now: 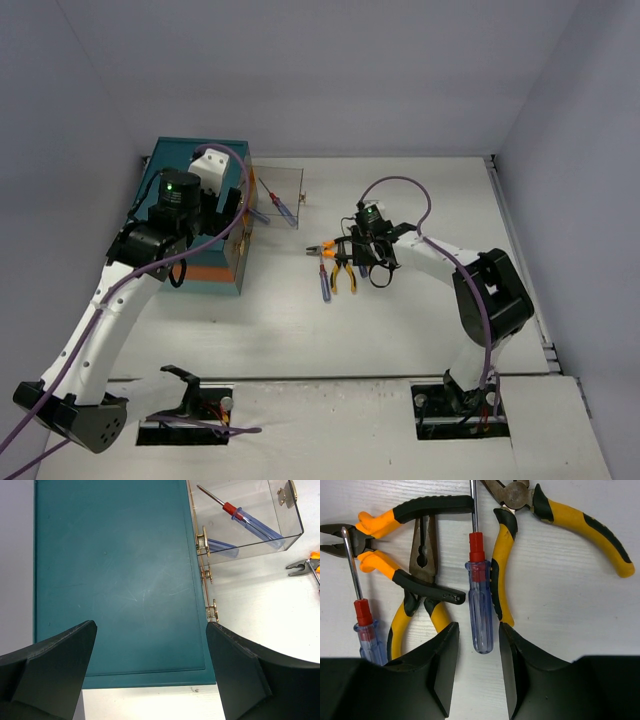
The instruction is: Sort the tools into containers
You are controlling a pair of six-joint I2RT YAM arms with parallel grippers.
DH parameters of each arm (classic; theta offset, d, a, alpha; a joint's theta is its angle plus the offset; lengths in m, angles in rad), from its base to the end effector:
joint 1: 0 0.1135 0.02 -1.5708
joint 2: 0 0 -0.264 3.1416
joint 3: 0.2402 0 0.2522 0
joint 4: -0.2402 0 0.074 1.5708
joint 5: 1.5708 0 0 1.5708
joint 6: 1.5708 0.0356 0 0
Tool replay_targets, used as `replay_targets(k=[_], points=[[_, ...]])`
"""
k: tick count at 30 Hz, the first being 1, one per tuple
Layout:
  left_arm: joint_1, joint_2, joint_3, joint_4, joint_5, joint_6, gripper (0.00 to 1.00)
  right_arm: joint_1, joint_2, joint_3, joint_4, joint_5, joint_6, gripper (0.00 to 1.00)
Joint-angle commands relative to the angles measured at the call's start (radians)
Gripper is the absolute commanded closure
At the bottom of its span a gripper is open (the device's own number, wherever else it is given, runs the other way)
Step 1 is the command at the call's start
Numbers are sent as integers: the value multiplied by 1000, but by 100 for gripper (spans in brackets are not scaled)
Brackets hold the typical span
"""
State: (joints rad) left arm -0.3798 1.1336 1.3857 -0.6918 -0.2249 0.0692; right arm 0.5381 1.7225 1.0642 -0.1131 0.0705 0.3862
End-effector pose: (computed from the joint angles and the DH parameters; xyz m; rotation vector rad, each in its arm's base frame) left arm 0.2155 -0.0775 0.4256 0.3045 1.9754 0.0267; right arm 0.3180 0.1869 0.1957 -0.1446 2.3662 0.3716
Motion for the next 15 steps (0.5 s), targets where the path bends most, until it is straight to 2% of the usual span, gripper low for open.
replay_targets(k=[1, 9, 11, 14, 15], points=[[-7, -9, 41, 49, 2, -4, 11, -1, 23, -6, 35, -3, 30, 65], [-7, -9, 37, 50, -2, -2, 11, -3, 63, -24, 41, 9, 26, 66], [-7, -9, 35, 51, -4, -2, 11, -3, 69, -27, 42, 12, 12, 69], [-7, -5, 38, 51, -1, -3, 11, -3, 64, -39, 44, 34, 1, 93], [-6, -4, 39, 51, -1, -3, 11, -4, 49, -45, 43, 40, 0, 97]])
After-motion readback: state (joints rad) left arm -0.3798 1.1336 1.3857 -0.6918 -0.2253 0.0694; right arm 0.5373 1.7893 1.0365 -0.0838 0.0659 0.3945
